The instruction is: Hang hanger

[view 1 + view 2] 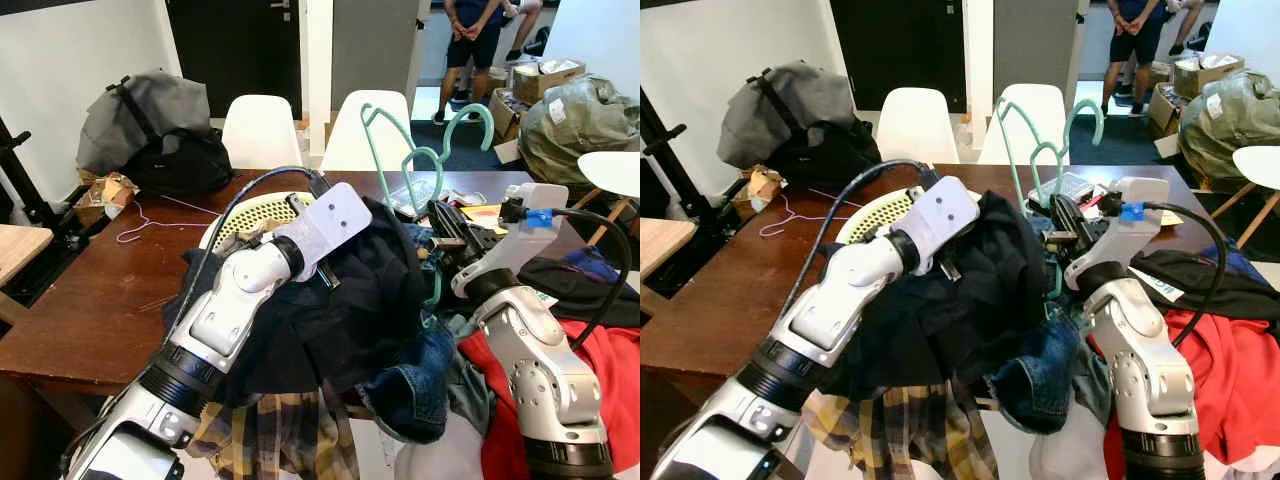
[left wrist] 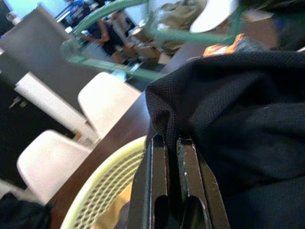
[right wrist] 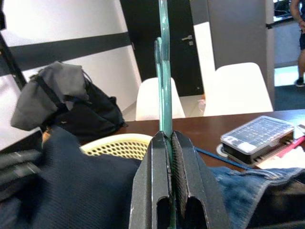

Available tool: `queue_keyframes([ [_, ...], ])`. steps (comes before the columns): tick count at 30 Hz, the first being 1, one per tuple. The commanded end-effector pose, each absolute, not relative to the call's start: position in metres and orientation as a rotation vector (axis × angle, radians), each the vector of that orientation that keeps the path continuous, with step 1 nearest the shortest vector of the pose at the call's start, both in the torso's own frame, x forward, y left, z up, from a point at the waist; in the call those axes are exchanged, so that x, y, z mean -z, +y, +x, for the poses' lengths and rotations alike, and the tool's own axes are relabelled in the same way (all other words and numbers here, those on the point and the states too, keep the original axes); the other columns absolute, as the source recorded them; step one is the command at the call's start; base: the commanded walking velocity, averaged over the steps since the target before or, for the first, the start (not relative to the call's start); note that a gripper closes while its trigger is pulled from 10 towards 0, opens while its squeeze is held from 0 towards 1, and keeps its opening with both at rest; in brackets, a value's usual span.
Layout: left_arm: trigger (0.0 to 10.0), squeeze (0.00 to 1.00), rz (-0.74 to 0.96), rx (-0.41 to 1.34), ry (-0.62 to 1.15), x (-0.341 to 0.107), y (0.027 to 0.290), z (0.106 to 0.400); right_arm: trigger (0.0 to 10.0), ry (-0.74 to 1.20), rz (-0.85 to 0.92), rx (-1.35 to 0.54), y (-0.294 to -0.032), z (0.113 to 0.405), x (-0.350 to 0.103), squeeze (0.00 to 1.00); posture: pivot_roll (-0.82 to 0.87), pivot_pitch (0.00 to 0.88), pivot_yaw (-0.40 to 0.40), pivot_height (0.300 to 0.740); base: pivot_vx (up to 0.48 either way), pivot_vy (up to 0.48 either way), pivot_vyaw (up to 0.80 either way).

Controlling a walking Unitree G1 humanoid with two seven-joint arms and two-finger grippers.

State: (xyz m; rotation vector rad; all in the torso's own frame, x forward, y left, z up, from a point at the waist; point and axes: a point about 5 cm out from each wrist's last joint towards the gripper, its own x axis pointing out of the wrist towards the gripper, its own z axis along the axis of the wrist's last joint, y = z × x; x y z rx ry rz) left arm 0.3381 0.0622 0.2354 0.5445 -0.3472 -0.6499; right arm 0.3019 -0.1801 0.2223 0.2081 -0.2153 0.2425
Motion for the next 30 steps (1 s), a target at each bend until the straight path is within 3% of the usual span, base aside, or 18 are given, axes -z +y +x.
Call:
queue_keyframes([
  [1, 10.0, 1.0, 0.54, 0.578, -0.347, -0.242, 0.082, 0.34, 10.0, -0.199, 0.201, -0.245, -0.18, 0.305, -0.221, 0.0, -0.1, 0.0, -0.016, 0.74, 0.0, 0.0, 0.0],
  [10, 10.0, 1.0, 0.43, 0.52, -0.426, -0.273, 0.104, 0.338, 10.0, -0.214, 0.197, -0.246, -0.182, 0.305, -0.225, 0.0, -0.1, 0.0, -0.017, 0.74, 0.0, 0.0, 0.0],
  [15, 10.0, 1.0, 0.32, 0.615, -0.468, -0.293, 0.117, 0.322, 10.0, -0.216, 0.193, -0.238, -0.184, 0.305, -0.226, 0.0, -0.1, 0.0, -0.016, 0.74, 0.0, 0.0, 0.0],
  [21, 10.0, 1.0, 0.311, 0.731, -0.411, -0.29, 0.123, 0.309, 10.0, -0.216, 0.186, -0.231, -0.187, 0.305, -0.227, 0.0, -0.11, 0.0, -0.01, 0.74, 0.0, 0.0, 0.0],
  [23, 10.0, 1.0, 0.355, 0.766, -0.285, -0.26, 0.124, 0.284, 10.0, -0.207, 0.16, -0.186, -0.207, 0.305, -0.224, 0.0, -0.09, 0.0, -0.013, 0.74, 0.0, 0.0, 0.0],
  [28, 10.0, 1.0, 0.37, 0.722, -0.254, -0.249, 0.123, 0.273, 10.0, -0.2, 0.146, -0.158, -0.22, 0.305, -0.222, 0.0, -0.07, 0.0, -0.019, 0.74, 0.0, 0.0, 0.0],
  [29, 10.0, 0.0, 0.384, 0.593, -0.232, -0.233, 0.122, 0.261, 10.0, -0.187, 0.135, -0.125, -0.237, 0.305, -0.217, 0.0, -0.05, 0.0, -0.025, 0.74, 0.0, 0.0, 0.0],
  [30, 10.0, 0.0, 0.384, 0.593, -0.232, -0.233, 0.122, 0.261, 10.0, -0.187, 0.135, -0.125, -0.237, 0.305, -0.217, 0.0, -0.05, 0.0, -0.025, 0.74, 0.0, 0.0, 0.0],
])
